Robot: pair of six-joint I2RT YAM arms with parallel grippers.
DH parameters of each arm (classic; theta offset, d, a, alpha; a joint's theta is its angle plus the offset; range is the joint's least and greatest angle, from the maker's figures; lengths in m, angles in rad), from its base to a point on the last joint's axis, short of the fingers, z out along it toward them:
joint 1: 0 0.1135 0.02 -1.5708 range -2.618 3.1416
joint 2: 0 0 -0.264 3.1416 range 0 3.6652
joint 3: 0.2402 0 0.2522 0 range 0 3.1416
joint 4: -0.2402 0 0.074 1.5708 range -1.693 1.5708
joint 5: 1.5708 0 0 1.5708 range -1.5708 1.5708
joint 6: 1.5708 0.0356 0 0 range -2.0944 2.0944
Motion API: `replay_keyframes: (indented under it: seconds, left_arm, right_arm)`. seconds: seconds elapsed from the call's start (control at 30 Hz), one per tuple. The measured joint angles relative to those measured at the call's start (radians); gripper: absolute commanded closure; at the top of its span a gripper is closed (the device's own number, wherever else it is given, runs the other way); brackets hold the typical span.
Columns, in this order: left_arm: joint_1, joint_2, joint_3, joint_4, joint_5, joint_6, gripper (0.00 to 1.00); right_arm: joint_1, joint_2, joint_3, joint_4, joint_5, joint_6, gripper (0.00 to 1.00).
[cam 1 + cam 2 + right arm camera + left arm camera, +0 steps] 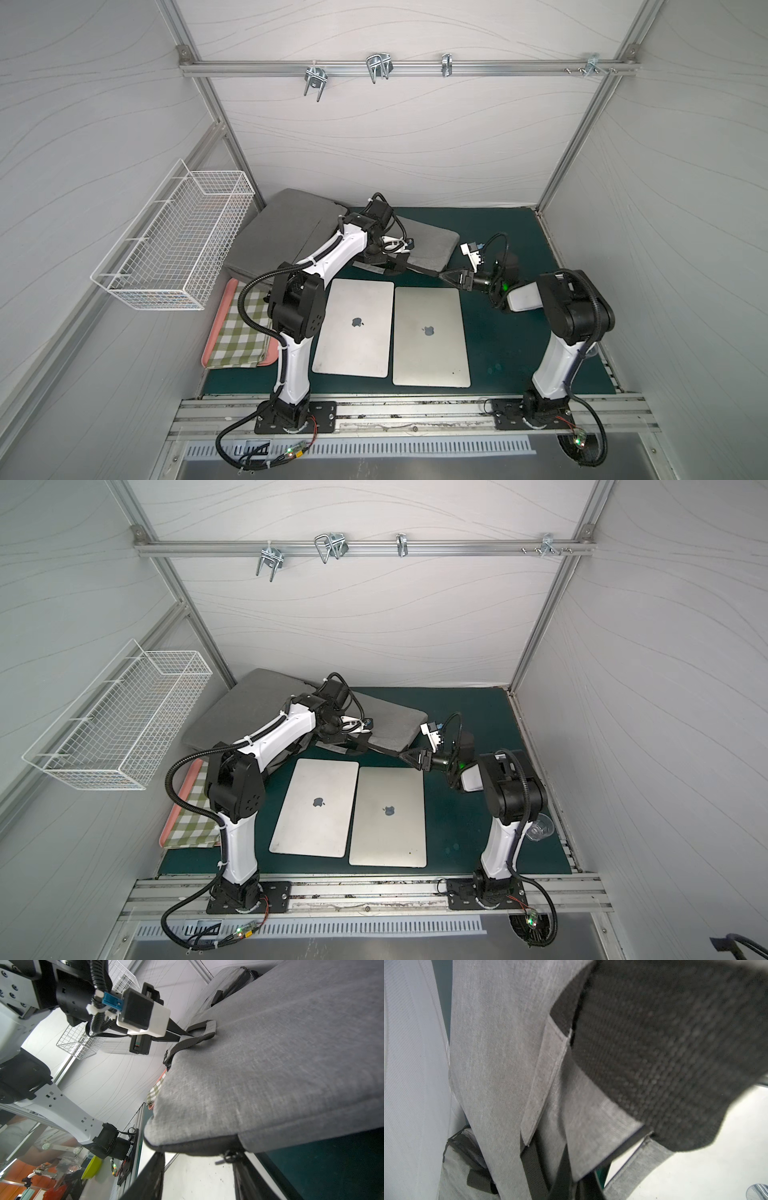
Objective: Open the zippered laptop bag and take out the laptop
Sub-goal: Unzip the zipper on the zippered laptop bag.
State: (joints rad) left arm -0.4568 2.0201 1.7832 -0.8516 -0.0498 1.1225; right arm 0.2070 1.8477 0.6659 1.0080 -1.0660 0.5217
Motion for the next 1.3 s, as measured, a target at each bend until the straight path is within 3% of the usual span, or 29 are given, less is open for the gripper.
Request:
replay_keyframes:
  seconds: [0.4,0.73,1.07,1.3]
  left_arm:
    - [0.0,0.0,0.0,-0.004,0.003,-0.001,1.0]
    - [0.0,0.0,0.0,-0.006,0.003,-0.001,1.0]
    - [0.0,0.0,0.0,-0.008,0.003,-0.008,1.0]
    - [0.0,0.0,0.0,-0.018,0.003,-0.008,1.0]
  right_arm:
    - [-0.008,-0.069,-0.023,-0.049,-0.001,-0.056,0.55]
    - [-0.074,-0.111,-0.049,-0.175,0.095,-0.133,0.53]
    - [-0.047,-0.114,-0.031,-0.245,0.113,-0.172,0.54]
    - [-0.025,-0.048,0.01,-0.204,0.153,-0.068,0.64]
